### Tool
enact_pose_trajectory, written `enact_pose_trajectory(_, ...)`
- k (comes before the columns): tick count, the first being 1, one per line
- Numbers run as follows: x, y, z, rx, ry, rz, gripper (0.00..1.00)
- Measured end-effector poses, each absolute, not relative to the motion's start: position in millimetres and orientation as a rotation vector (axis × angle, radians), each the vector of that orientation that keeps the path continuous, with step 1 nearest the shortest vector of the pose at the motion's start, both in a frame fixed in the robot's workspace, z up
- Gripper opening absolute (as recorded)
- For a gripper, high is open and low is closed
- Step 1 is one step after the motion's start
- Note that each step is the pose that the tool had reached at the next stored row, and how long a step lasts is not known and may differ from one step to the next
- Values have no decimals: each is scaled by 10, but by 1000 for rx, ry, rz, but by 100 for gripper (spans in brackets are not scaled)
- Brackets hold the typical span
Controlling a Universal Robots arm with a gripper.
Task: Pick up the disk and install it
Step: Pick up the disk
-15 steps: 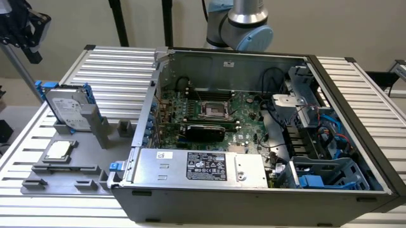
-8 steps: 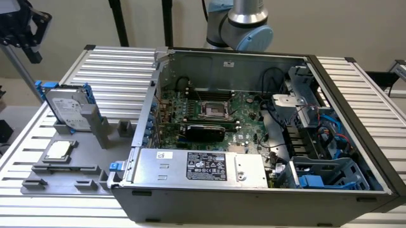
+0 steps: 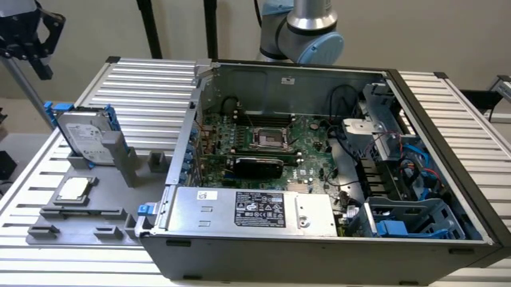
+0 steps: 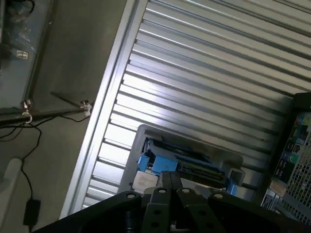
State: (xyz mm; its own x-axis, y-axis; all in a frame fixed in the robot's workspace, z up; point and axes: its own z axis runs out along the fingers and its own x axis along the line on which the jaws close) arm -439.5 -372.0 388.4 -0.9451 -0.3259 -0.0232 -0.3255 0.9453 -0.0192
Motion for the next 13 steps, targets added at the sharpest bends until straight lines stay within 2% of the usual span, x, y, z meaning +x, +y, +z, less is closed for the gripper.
enact_pose_trajectory(13,-4395,-3721,3879,-871,2990,-19,11)
